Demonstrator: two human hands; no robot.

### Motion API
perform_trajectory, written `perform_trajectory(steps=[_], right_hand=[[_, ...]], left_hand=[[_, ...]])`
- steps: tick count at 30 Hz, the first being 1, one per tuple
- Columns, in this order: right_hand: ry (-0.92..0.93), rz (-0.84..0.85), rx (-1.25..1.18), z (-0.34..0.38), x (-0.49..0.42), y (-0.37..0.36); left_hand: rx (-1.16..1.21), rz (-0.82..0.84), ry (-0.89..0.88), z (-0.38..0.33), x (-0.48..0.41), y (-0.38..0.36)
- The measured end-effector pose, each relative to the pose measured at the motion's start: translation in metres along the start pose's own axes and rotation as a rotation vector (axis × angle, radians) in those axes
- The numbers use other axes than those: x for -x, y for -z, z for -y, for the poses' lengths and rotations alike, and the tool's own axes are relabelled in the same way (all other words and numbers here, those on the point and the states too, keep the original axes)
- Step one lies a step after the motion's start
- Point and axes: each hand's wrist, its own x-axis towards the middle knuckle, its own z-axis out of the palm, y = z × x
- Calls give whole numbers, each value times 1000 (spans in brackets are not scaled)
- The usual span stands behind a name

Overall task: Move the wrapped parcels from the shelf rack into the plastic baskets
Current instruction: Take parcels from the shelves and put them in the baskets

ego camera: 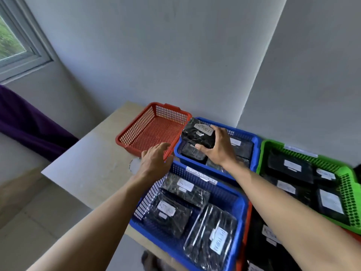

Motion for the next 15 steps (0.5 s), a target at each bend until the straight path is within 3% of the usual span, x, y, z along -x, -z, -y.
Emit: perform_trajectory(steps=[8,15], right_hand=[[-88,66,77,43,-117,-71],[-177,142,235,44,-200,-150]], left_hand=[[39,163,-51,84,-131,-1],[88,263,12,138,-220,-26]])
